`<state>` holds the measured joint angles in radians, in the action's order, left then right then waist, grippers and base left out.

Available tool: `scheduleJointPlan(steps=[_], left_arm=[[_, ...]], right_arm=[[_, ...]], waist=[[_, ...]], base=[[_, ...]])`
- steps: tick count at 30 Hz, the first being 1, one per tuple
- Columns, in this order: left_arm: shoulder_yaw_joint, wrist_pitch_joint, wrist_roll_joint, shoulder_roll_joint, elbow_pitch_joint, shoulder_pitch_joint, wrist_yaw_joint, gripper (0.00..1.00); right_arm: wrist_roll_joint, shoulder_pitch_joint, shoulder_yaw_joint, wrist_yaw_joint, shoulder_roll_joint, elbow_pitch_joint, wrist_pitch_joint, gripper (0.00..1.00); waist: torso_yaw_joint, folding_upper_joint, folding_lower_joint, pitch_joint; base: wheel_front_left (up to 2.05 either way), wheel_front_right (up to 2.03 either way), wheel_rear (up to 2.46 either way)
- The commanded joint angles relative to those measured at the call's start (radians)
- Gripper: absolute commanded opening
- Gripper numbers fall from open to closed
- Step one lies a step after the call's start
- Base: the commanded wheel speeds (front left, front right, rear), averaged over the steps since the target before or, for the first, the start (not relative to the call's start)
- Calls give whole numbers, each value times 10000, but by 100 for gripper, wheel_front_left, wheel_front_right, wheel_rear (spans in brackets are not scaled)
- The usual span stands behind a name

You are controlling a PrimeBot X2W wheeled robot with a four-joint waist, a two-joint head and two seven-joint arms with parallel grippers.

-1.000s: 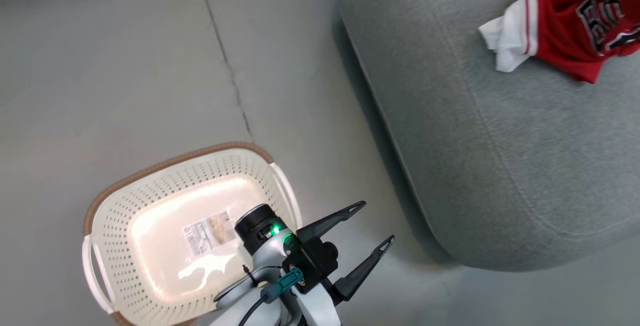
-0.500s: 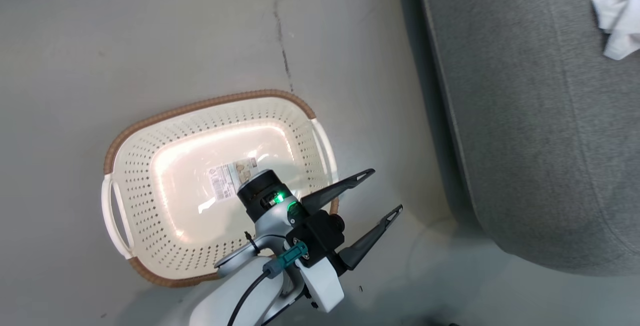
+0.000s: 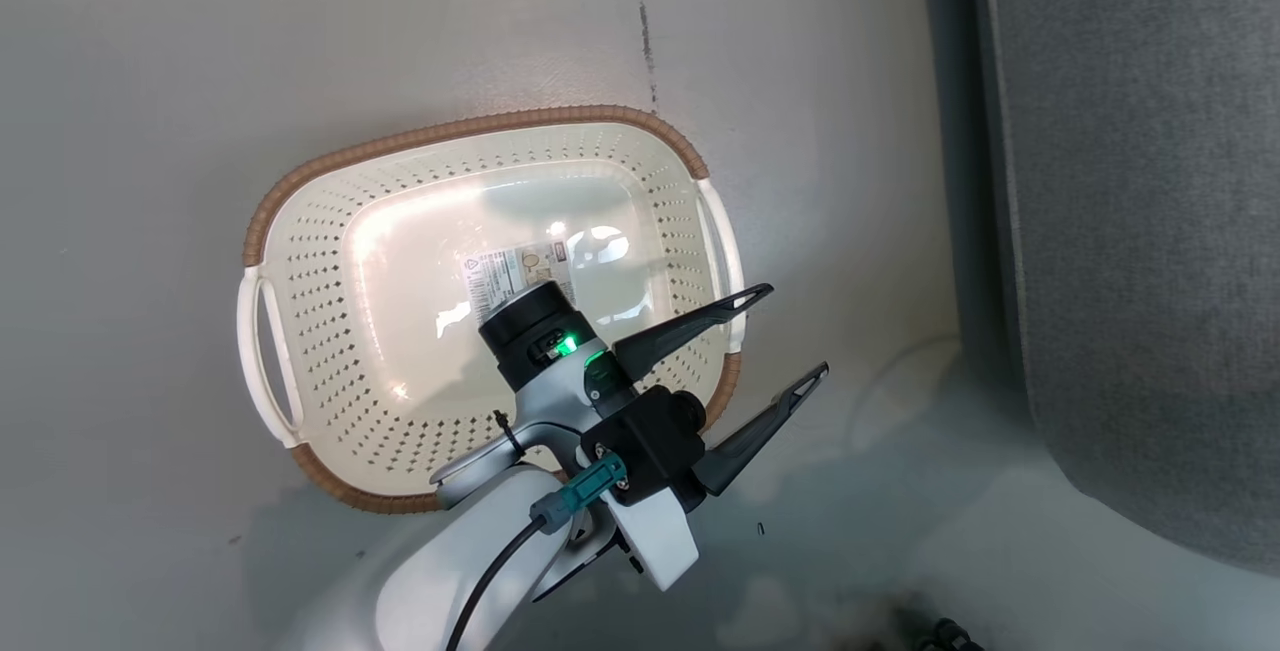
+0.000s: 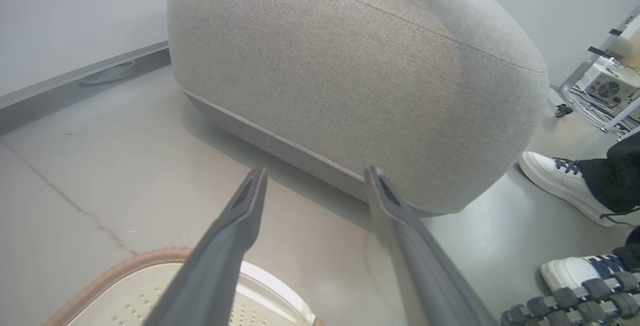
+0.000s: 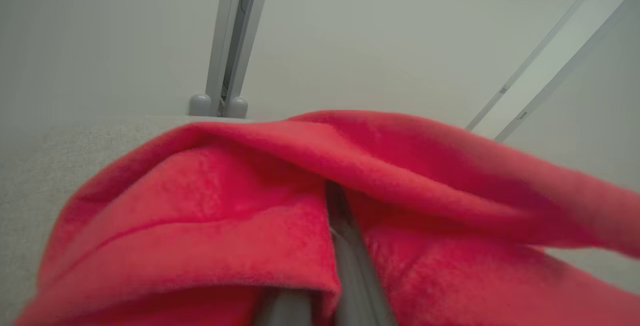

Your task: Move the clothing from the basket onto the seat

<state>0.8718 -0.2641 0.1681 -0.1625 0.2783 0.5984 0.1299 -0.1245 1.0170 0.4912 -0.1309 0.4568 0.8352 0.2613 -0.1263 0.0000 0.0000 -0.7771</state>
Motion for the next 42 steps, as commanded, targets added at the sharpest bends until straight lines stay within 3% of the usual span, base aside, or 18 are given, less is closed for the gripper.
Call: scheduleJointPlan(steps=[1, 14, 15, 16, 17, 18, 30, 36, 42], left_arm=[[-36, -3, -28, -18, -71, 68, 12, 100], [-199, -3, 130, -24, -29, -116, 12, 100], [-207, -3, 139, -17, -8, -125, 12, 100], [-210, -3, 146, 6, 7, -142, 12, 100], [-202, -3, 149, 26, 20, -156, 12, 100], [-182, -3, 158, 44, 41, -176, 12, 100], [131, -3, 222, 445, 167, -776, 12, 100], [-112, -2, 400, 607, 219, -1081, 12, 100], [-531, -2, 510, 681, 201, -1428, 12, 100]], right_arm=[[-37, 112, 113, 1, 74, 200, 24, 0], [-468, 149, 225, 1, -283, 948, 24, 0], [-481, 119, 201, 1, -291, 936, 24, 5], [-508, 75, 191, 1, -294, 919, 24, 43], [-501, 21, 202, 1, -306, 913, 24, 96], [-517, -49, 208, 1, -316, 942, 24, 100], [-736, -931, 129, 1, -430, 631, 26, 100], [-741, -1247, -953, 1, -476, 768, 27, 100], [37, -1785, -1833, 1, -449, -336, 24, 100]], waist=[[63, 0, 0, -43], [-57, 0, 0, 240], [-75, 0, 0, 303], [-88, 0, 0, 370], [-99, 0, 0, 440], [-106, 0, 0, 525], [-208, 0, 0, 2299], [-371, 0, 0, 3357], [-434, 0, 0, 4480]], base=[[0, 0, 0], [0, 0, 0], [0, 0, 0], [0, 0, 0], [0, 0, 0], [0, 0, 0], [0, 0, 0], [0, 0, 0], [0, 0, 0]])
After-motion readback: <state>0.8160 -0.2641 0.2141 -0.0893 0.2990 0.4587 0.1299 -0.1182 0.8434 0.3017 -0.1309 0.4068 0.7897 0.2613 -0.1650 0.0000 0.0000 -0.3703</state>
